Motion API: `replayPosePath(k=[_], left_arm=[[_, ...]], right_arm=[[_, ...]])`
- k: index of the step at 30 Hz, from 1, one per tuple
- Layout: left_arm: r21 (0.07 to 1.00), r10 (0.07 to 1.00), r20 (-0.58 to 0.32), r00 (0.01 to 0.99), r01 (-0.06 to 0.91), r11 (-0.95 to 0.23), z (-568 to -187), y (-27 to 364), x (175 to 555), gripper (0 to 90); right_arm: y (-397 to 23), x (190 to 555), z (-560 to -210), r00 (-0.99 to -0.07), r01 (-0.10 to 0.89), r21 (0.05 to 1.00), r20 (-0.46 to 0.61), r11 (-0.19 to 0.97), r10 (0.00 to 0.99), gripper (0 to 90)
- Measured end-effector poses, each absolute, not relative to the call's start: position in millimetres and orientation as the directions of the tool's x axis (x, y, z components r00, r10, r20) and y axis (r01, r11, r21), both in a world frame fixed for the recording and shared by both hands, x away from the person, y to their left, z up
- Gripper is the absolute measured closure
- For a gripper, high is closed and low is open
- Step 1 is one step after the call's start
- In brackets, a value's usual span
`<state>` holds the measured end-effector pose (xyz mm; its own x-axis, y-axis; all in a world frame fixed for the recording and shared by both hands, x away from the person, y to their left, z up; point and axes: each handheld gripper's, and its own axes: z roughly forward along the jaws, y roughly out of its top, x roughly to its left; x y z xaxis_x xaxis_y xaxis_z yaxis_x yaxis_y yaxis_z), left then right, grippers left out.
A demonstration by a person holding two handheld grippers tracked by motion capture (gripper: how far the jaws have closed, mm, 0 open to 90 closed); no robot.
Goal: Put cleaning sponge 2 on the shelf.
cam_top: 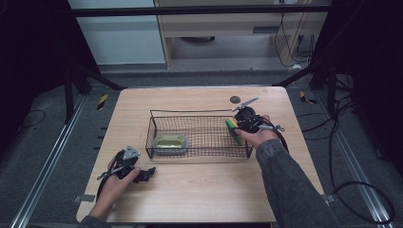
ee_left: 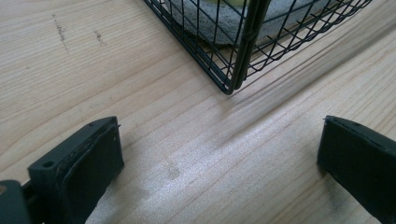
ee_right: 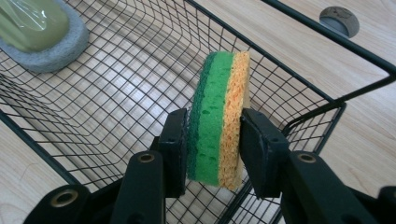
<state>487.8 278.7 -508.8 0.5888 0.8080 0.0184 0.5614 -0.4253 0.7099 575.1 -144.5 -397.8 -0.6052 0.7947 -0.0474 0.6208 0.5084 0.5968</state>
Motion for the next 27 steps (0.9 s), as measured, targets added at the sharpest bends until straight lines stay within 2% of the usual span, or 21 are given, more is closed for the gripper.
replayPosePath(k=[27], left_arm=[[0.71, 0.808, 0.018, 0.589, 0.562, -0.425, -509, 279, 488, 0.0]], right_arm=[[-118, 572, -406, -0.665, 0.605, 0.579, -0.009, 0.546, 0.746, 61.6]])
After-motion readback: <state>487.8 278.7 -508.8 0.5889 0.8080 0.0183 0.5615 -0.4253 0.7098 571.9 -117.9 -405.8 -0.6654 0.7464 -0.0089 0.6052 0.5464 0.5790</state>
